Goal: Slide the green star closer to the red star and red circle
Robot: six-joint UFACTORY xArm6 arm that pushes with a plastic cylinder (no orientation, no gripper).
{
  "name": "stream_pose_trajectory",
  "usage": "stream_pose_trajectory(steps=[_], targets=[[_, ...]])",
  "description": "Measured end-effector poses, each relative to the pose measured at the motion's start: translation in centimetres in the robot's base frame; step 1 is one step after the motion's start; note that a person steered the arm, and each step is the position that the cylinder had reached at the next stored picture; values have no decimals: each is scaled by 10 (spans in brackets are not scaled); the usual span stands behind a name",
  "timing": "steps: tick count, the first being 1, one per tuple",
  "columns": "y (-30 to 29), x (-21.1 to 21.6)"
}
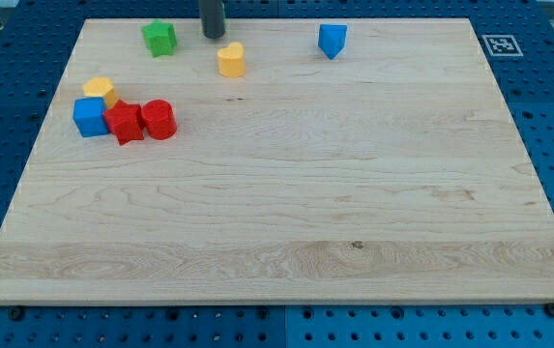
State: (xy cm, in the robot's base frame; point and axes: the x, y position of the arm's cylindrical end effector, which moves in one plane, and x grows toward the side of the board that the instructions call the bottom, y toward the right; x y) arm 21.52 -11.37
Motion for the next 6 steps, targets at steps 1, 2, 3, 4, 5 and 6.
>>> stream_pose_trajectory(steps=[1,2,3,4,5,6], targets=[[-50,-1],[-81,7],[-74,45],[-46,86],[-50,87],[-50,94]])
